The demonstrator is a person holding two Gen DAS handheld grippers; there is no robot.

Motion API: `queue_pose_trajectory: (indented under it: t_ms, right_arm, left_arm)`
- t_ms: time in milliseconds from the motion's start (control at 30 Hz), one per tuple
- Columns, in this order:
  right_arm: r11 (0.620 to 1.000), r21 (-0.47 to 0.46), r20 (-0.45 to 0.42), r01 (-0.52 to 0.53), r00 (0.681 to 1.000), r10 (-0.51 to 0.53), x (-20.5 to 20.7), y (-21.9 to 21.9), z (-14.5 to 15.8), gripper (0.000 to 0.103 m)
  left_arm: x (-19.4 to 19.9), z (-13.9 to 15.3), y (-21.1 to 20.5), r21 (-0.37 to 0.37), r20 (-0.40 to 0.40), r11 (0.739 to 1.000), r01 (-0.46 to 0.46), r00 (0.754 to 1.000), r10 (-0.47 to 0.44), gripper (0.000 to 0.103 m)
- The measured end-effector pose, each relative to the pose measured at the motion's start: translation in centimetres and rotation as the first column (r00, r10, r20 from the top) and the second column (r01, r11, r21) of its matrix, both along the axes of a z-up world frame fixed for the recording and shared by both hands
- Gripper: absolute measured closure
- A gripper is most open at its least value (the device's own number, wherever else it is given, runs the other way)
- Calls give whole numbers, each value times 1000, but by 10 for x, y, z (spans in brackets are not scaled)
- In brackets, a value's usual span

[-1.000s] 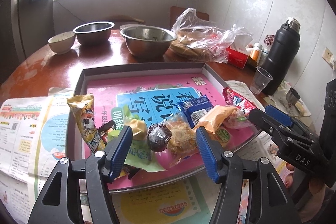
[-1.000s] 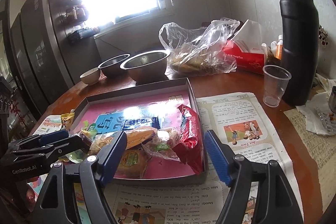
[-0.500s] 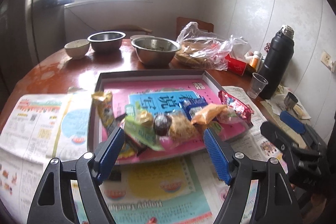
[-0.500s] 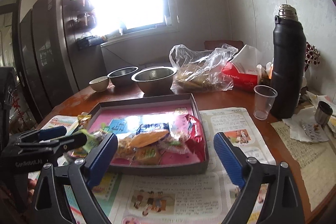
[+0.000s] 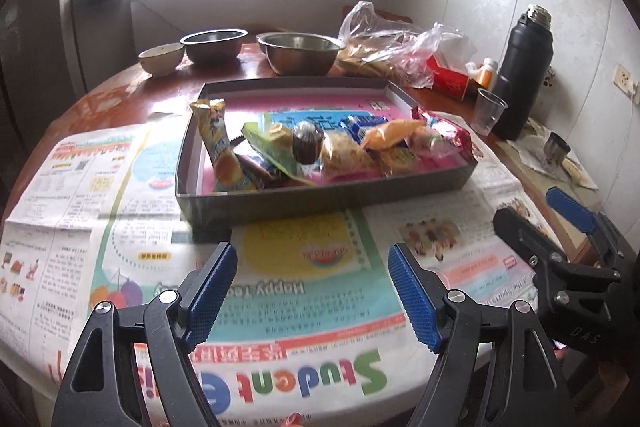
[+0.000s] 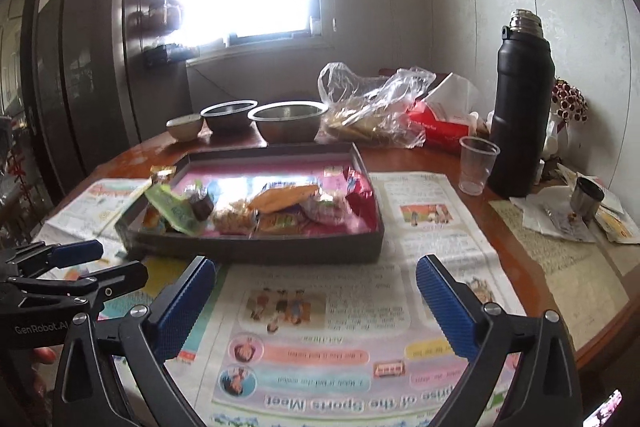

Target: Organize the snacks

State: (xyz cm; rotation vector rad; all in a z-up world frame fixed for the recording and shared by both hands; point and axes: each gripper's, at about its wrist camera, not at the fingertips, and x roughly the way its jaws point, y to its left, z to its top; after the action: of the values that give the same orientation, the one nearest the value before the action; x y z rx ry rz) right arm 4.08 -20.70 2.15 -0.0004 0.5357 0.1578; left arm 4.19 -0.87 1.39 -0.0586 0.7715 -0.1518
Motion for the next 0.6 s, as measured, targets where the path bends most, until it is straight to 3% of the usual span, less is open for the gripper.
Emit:
queue_pose_trajectory:
  t_ms: [333, 600]
  right_arm:
    - [1000, 17, -75, -7, 997, 9, -14, 4, -18, 2]
    - [1000, 16, -67, -9, 998, 11, -21, 7, -13, 2]
  left_arm:
    - [-7, -5, 4, 35, -15, 999, -20, 1000, 20, 24]
    - [-11, -3, 6, 43, -15, 999, -27, 1000, 27, 24]
